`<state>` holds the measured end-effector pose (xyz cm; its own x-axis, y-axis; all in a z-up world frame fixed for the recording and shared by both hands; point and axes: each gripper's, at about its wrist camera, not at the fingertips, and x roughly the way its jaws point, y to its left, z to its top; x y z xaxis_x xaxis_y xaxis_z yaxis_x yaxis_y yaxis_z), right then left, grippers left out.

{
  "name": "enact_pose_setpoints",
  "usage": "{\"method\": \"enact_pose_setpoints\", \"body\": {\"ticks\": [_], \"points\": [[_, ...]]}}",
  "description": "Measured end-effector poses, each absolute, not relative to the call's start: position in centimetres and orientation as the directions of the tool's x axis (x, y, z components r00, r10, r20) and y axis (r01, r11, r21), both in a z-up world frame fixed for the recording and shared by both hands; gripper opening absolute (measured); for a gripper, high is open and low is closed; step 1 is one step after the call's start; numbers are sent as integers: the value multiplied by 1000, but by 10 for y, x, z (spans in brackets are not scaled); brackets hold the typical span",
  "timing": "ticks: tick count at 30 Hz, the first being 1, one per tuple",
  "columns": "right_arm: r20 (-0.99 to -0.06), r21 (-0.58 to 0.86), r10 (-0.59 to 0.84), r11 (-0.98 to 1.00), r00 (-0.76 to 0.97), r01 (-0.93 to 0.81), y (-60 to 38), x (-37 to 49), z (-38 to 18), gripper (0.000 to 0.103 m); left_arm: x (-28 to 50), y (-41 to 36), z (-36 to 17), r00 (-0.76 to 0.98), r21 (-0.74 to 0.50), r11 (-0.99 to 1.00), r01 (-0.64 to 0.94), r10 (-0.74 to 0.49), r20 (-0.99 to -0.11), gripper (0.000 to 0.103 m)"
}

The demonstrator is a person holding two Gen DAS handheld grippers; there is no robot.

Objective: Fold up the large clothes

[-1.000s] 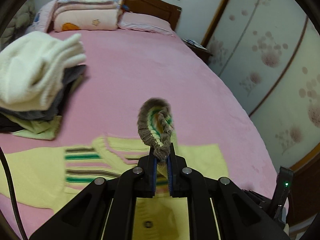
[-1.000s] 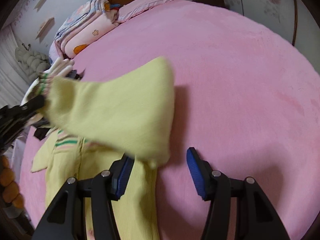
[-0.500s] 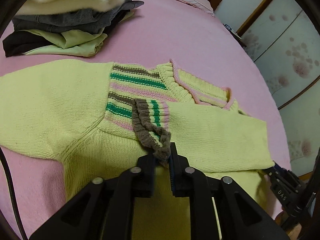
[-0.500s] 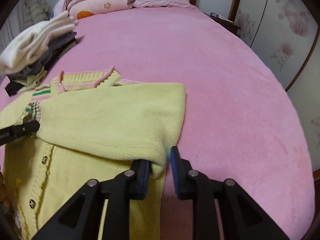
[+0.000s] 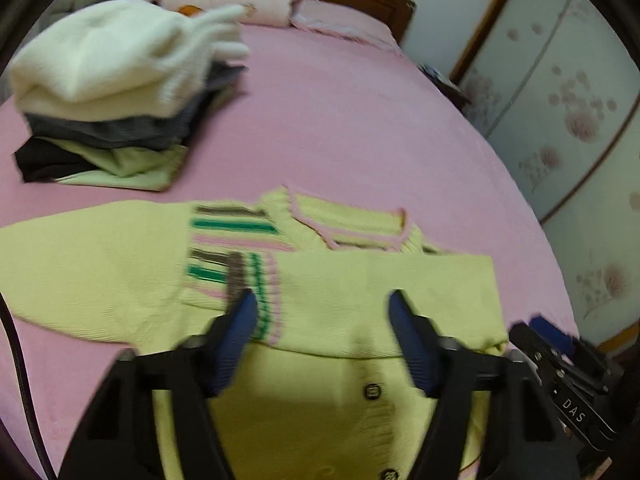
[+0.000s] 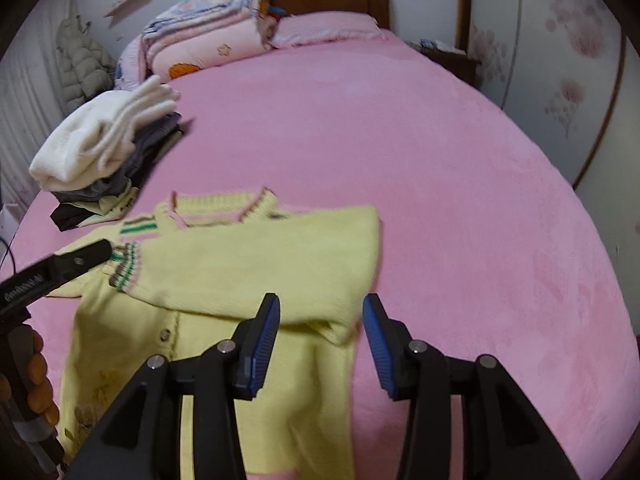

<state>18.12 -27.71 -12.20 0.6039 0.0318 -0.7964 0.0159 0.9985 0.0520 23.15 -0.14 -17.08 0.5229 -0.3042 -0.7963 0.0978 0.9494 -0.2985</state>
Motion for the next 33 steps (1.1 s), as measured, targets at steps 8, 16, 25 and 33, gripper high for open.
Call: {"method": "enact_pose_setpoints", "body": {"ticks": [8, 16, 25, 33], "points": [[-857, -18, -56, 997, 512, 79, -279, 210, -163, 43, 251, -4, -216, 428, -288, 956, 62, -286, -857, 33], [-865, 56, 0, 994, 502, 96, -290, 198, -155, 43, 243, 2, -196, 435, -311, 949, 59, -305, -847, 56], [-818, 111, 63, 993, 572, 48, -246, 167, -97, 43, 203, 30, -115, 518, -290, 954, 72, -285, -807, 82], [-764, 154, 127, 988, 632, -13, -199, 140, -42, 43, 159, 89, -60, 585, -265, 964, 18, -225, -779, 90]]}}
